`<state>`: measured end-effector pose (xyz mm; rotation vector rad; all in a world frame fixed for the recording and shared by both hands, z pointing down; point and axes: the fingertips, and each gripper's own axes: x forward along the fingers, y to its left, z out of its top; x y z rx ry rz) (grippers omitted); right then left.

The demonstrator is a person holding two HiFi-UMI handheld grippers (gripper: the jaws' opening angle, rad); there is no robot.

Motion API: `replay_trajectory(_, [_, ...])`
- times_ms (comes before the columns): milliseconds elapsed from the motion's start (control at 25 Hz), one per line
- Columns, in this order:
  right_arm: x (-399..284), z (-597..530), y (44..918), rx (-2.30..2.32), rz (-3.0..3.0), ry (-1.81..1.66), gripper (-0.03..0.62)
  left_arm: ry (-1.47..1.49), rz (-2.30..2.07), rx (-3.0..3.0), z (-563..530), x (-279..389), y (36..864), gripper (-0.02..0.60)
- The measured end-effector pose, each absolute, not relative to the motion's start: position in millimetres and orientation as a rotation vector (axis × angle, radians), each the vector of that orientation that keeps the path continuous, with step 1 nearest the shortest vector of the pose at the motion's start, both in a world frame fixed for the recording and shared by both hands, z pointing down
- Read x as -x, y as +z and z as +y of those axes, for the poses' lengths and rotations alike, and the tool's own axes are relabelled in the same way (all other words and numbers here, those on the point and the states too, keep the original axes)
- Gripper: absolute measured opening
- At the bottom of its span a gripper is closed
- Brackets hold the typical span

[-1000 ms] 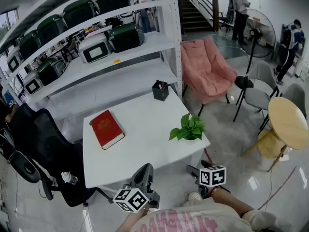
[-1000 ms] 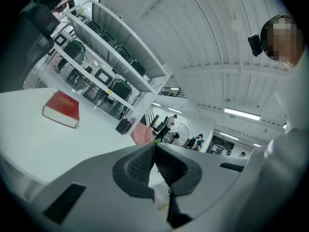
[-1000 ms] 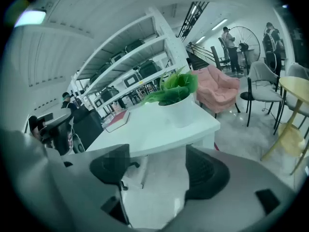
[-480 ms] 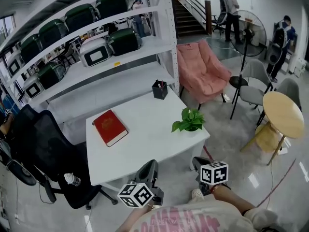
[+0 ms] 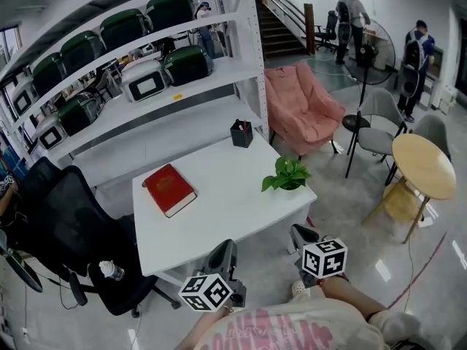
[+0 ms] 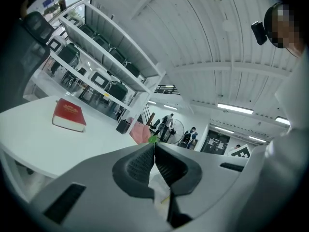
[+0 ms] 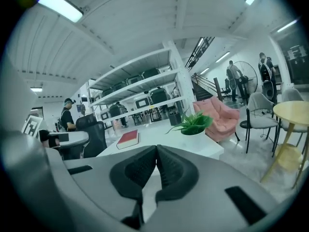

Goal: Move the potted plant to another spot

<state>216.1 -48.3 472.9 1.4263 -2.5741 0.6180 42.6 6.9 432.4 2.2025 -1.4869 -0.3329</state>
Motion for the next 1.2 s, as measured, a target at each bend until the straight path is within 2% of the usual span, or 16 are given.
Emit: replay_trajectory(1200, [-245,-25,470,-1.569,-2.465,0.531,0.012,-0.313,-1.460,-2.170,28,-37,454,0.025])
